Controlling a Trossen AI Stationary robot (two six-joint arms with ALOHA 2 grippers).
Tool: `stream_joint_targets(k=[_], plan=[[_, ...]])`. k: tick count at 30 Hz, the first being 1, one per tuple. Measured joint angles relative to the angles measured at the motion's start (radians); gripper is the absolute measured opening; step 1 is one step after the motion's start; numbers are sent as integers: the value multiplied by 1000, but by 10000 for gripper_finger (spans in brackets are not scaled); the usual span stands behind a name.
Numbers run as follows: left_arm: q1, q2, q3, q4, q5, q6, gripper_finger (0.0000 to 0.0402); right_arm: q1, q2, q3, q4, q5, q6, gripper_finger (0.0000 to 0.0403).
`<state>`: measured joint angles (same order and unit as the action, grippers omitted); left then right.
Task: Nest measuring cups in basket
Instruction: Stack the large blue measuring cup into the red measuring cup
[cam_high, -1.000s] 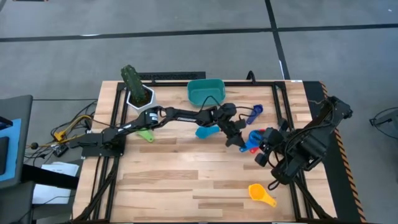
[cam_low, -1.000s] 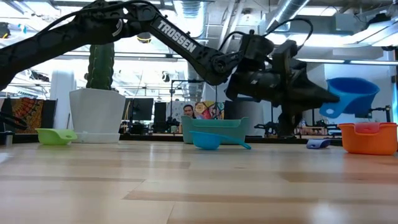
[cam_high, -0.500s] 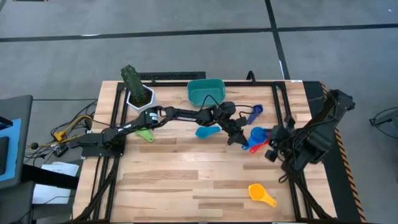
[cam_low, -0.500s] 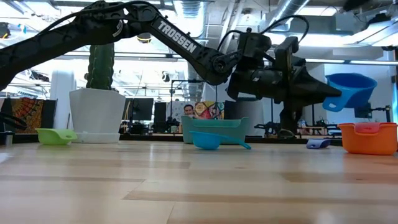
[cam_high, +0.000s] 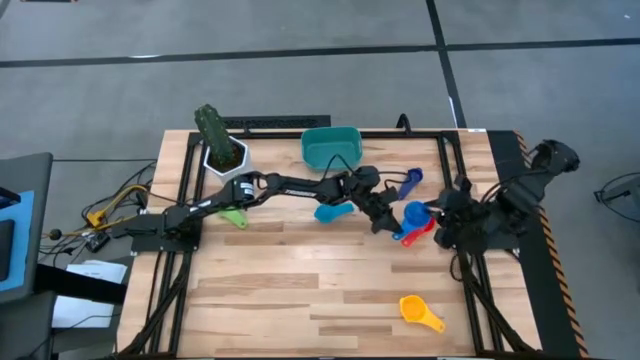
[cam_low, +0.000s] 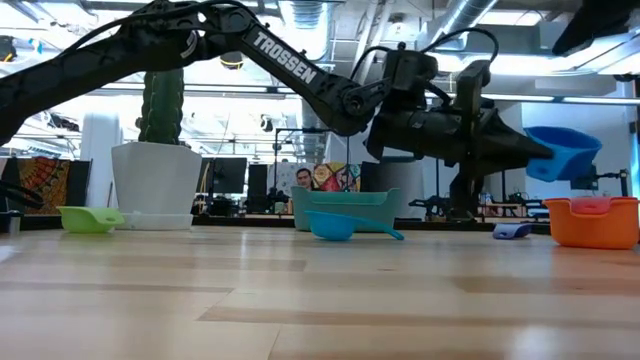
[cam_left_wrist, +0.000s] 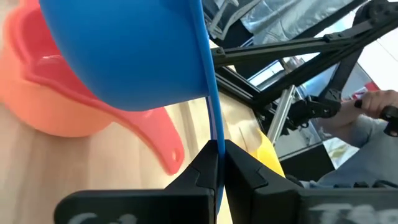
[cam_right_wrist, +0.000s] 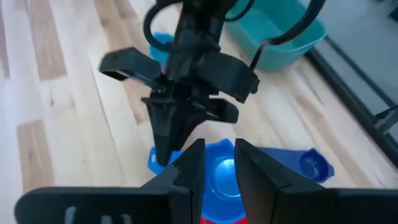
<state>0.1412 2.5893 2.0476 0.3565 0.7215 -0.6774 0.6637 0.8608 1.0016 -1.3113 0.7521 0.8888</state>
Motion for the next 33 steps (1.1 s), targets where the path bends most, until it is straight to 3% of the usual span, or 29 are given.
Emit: stream_joint_targets(k=[8,14,23,33], plan=[[-38,0,0,0,-123,1,0,-123,36,-25,88,-171,-187,109],[-54,0,0,0,-109,1,0,-157,98,-51,66,-172,-210,109],[-65,0,0,1,-72,-16,0,-224,179,-98,52,-208,-366,109],[-48,0,0,29,-71,-22,0,-265,194,-98,17,-238,-427,108]])
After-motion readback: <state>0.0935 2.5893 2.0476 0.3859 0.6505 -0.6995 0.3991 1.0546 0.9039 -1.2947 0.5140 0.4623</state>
